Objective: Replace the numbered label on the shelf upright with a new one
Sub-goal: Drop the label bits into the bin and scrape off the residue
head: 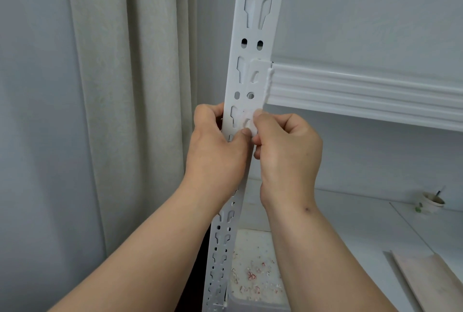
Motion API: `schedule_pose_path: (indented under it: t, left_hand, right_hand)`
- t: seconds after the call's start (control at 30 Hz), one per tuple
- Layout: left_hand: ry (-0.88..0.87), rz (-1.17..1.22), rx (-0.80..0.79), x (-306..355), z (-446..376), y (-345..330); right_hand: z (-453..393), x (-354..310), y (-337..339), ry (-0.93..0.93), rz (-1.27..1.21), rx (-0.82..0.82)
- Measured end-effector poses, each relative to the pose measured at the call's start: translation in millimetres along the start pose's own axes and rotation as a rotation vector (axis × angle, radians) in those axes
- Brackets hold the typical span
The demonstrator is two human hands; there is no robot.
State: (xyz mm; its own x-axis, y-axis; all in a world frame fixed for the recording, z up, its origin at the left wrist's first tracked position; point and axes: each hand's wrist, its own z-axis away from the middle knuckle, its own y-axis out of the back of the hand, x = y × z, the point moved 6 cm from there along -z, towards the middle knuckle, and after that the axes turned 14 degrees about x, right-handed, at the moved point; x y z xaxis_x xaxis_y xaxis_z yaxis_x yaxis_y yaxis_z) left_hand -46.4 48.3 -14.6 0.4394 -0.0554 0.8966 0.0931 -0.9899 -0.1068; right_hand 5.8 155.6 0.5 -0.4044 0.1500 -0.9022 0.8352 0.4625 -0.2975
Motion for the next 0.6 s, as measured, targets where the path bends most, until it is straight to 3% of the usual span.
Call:
schedule_pose_path:
  t: [0.6]
  left_hand:
    - [0.026,0.021,0.001,2,1,1]
  right_hand:
    - [4,-10,1,0.338,0.324,0.065]
